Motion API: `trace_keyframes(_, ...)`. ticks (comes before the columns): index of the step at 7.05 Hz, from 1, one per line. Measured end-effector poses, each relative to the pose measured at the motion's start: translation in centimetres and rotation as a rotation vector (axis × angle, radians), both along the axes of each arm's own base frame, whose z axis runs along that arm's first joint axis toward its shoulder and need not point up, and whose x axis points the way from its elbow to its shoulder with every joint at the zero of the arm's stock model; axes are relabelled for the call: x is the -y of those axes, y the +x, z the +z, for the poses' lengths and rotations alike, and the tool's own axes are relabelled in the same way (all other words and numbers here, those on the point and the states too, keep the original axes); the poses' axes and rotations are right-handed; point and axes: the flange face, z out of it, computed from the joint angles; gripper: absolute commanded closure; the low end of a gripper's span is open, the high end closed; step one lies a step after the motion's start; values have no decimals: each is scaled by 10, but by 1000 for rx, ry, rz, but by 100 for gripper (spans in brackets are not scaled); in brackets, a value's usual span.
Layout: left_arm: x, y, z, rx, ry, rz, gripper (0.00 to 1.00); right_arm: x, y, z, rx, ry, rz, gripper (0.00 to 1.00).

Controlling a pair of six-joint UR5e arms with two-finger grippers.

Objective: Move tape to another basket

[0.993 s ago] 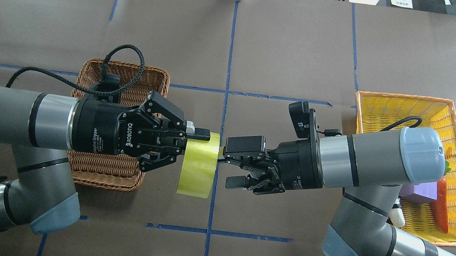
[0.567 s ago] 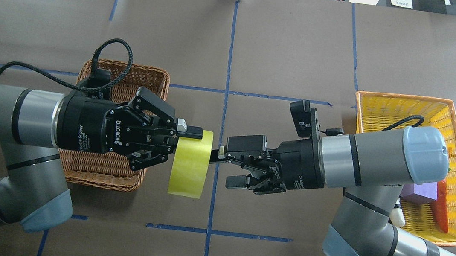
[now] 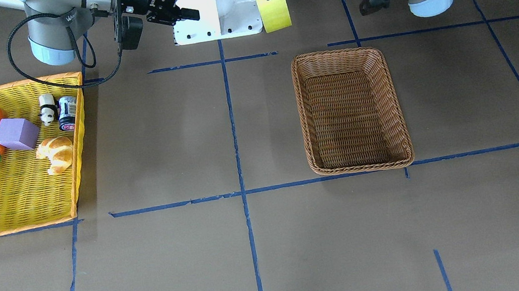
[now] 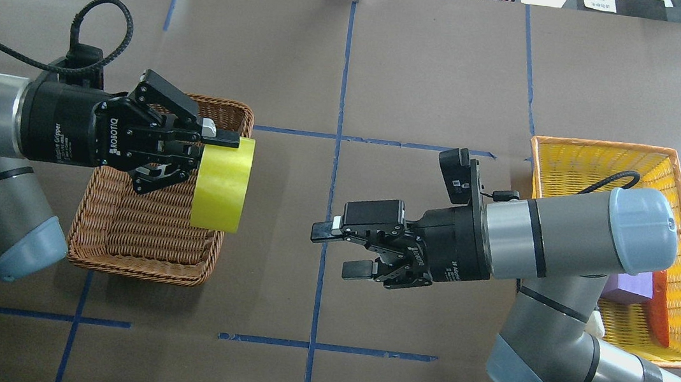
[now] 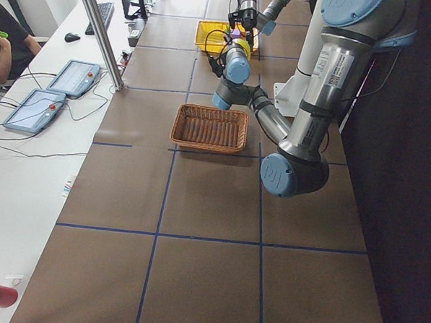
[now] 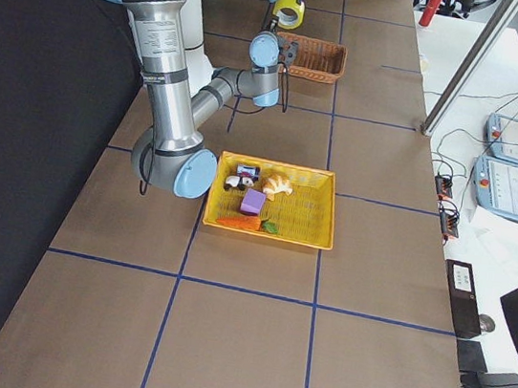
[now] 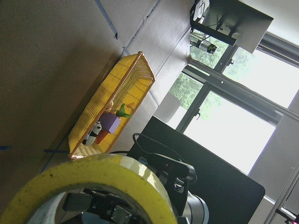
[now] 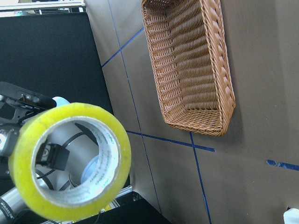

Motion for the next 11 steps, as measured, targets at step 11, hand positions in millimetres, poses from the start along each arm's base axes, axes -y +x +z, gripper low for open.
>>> trace_keyframes(11, 70, 88, 78, 847, 281, -16, 100, 174, 93, 91, -769, 284, 290, 0)
